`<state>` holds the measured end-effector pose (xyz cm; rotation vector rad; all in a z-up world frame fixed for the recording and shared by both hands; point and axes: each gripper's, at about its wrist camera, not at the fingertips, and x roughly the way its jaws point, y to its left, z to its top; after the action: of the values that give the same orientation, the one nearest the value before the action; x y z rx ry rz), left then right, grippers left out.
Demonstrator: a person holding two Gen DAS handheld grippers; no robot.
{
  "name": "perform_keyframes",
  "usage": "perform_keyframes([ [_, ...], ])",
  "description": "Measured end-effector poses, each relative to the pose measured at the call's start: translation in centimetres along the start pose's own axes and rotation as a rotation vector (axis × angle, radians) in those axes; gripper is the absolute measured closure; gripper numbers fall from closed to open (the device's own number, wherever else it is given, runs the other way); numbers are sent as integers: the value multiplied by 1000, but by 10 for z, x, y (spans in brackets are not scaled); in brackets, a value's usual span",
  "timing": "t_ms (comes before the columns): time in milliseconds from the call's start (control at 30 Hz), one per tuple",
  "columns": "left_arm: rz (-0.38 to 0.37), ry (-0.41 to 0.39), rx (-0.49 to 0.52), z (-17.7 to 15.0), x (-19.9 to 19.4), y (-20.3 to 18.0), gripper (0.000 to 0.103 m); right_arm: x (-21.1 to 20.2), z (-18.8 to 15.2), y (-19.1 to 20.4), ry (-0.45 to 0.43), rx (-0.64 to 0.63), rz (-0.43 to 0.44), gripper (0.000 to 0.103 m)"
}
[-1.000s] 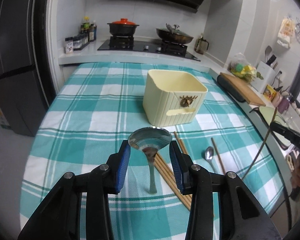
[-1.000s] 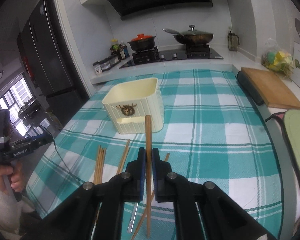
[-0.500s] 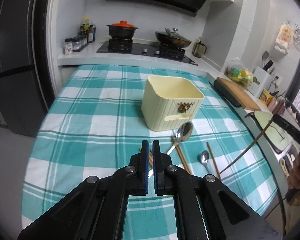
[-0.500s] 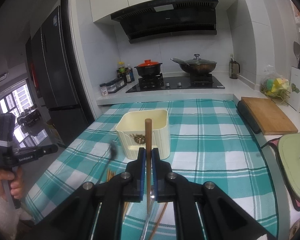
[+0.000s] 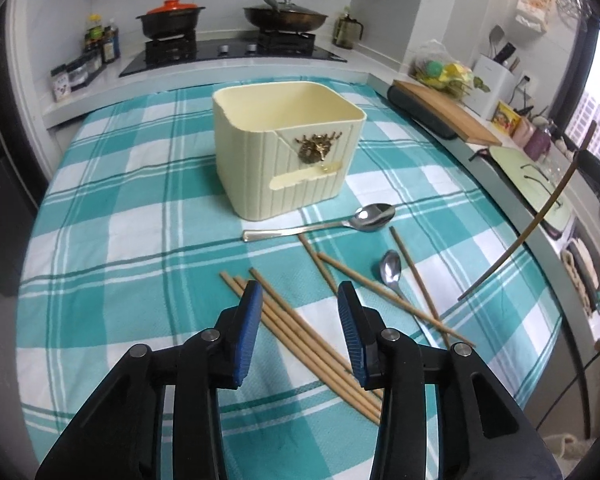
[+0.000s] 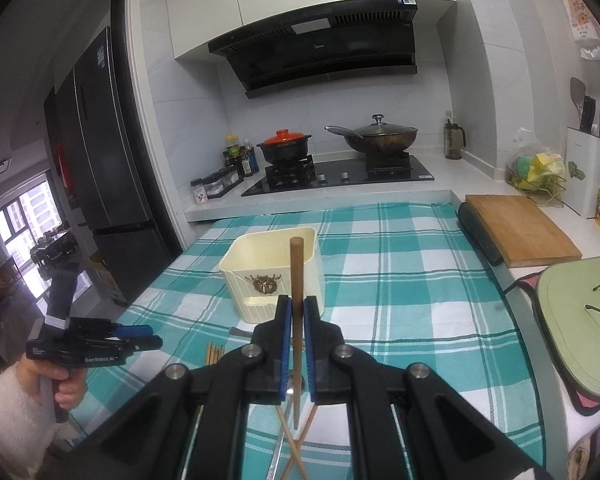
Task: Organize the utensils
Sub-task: 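Grasp a wooden chopstick with the left tool while the right holds its chopstick upright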
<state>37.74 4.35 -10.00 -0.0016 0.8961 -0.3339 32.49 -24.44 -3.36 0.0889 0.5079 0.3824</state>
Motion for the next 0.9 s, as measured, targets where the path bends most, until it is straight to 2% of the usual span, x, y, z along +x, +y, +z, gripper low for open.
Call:
perform_keyframes([
  [167, -6, 22, 189, 18, 26, -30, 40, -4, -3, -13, -2, 22, -14, 97],
  [300, -12, 47, 317, 23, 47, -42, 38, -7, -6, -22, -5, 51, -15, 97],
  [433, 9, 105, 318, 26, 74, -40, 38, -7, -11, -30, -2, 75, -15, 97],
  [500, 58, 127, 314, 25, 82, -34, 38, -6, -14, -34, 5, 89, -15, 97],
  [567, 108, 145, 228, 22, 86, -14, 38, -5, -17, -37, 9, 101, -13, 97],
  [733, 116, 206, -151, -9, 90, 57, 39, -4, -24, -42, 15, 121, -5, 97],
  [800, 131, 197, -226, -24, 88, 66, 39, -2, -26, -43, 20, 126, 1, 97],
  [900, 155, 180, -268, -37, 89, 59, 38, 5, -27, -42, 29, 127, 12, 97],
])
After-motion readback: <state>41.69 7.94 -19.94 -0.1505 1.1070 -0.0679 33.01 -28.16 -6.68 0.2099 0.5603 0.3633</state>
